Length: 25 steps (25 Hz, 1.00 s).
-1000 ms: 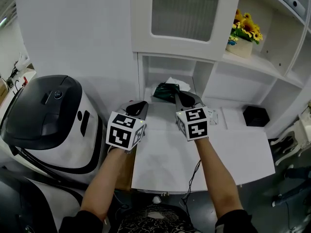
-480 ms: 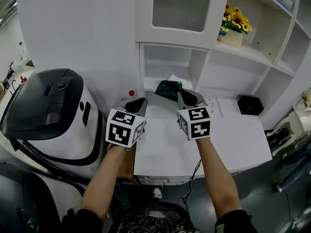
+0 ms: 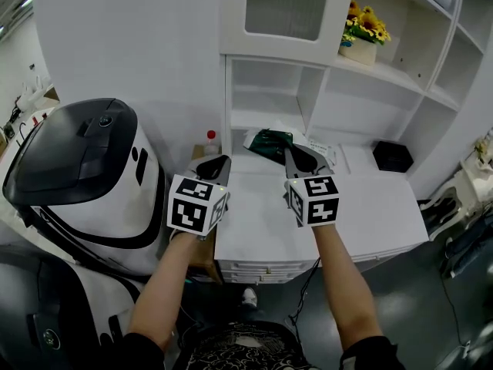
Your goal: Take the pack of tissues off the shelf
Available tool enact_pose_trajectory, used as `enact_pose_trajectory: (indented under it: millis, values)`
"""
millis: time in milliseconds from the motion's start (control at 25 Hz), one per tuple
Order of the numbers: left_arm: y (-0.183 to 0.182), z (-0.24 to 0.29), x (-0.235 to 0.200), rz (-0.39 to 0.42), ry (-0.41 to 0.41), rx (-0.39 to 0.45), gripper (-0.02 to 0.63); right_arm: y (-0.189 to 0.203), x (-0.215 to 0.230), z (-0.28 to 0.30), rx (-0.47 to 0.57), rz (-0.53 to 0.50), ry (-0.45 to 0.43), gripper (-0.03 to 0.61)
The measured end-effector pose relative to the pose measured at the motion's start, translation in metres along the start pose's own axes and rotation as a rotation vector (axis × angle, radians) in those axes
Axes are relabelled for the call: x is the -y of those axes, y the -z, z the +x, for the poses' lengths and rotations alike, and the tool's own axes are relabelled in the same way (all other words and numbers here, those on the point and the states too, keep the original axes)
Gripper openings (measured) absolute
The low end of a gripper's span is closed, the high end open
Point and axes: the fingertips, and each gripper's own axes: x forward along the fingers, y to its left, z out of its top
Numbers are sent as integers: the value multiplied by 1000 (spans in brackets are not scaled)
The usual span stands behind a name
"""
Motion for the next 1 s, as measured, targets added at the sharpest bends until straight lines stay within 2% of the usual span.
enact_pose_trajectory:
  millis: [480,1000]
  values:
    - [18,-29,33,-2,10,-5,8,17,-17,-50,4,39,21,8]
    - [19,-43,49,-8,9,14,8,22,-22,-80,7,57,35,8]
